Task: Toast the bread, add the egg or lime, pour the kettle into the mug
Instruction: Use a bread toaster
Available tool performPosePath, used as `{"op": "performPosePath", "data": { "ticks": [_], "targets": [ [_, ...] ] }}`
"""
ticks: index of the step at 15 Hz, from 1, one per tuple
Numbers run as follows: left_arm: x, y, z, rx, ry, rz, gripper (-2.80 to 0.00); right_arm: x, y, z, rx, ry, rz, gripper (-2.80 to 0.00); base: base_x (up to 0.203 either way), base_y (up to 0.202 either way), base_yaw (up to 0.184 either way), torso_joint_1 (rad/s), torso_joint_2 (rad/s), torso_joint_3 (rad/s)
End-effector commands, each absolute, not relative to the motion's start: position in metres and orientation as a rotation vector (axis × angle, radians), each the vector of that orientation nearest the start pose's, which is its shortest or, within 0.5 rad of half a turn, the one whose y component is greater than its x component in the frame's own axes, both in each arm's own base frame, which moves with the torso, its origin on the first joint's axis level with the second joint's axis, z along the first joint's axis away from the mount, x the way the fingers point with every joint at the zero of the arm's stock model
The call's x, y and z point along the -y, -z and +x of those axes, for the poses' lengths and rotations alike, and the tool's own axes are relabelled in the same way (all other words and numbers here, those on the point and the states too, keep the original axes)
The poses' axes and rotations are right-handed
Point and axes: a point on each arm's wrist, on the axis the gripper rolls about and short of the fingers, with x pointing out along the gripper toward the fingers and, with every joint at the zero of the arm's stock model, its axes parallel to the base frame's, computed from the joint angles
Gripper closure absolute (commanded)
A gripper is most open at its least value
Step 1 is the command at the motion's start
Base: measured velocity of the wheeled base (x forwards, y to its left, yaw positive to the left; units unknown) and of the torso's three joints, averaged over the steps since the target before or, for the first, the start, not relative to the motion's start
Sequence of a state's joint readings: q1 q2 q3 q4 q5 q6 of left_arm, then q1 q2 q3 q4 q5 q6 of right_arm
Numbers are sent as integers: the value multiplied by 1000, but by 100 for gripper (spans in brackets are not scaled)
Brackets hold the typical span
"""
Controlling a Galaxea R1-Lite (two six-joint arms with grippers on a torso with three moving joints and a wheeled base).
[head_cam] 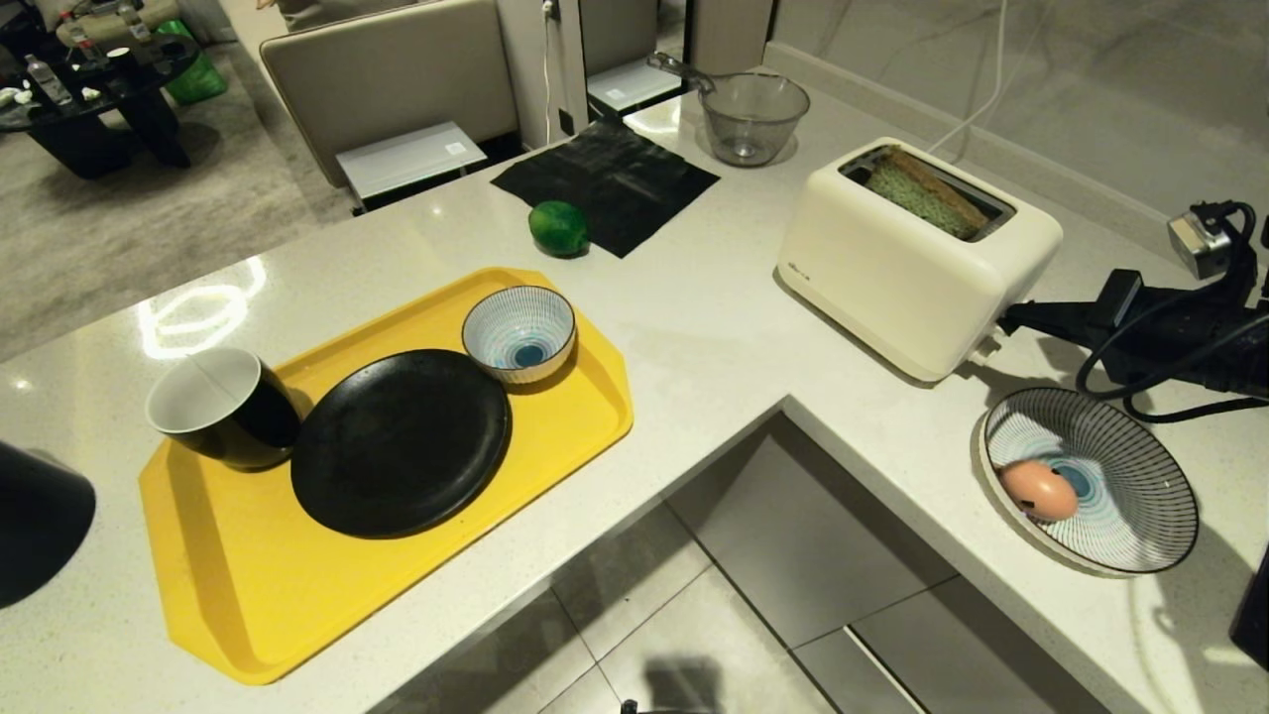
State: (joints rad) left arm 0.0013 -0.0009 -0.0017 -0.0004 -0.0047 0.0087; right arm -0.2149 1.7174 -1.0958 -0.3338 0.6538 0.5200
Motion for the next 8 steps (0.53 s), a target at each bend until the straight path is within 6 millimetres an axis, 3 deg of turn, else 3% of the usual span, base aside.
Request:
{"op": "performPosePath", "data": {
  "ticks": [1,8],
  "targets": [
    [0,-76,-23,3,3,9,0,56,-227,319,-377,-361,636,0,0,0,0,0,0,0],
    [0,-76,-23,2,3,9,0,55,-230,318,-371,-364,634,0,0,0,0,0,0,0]
  ]
}}
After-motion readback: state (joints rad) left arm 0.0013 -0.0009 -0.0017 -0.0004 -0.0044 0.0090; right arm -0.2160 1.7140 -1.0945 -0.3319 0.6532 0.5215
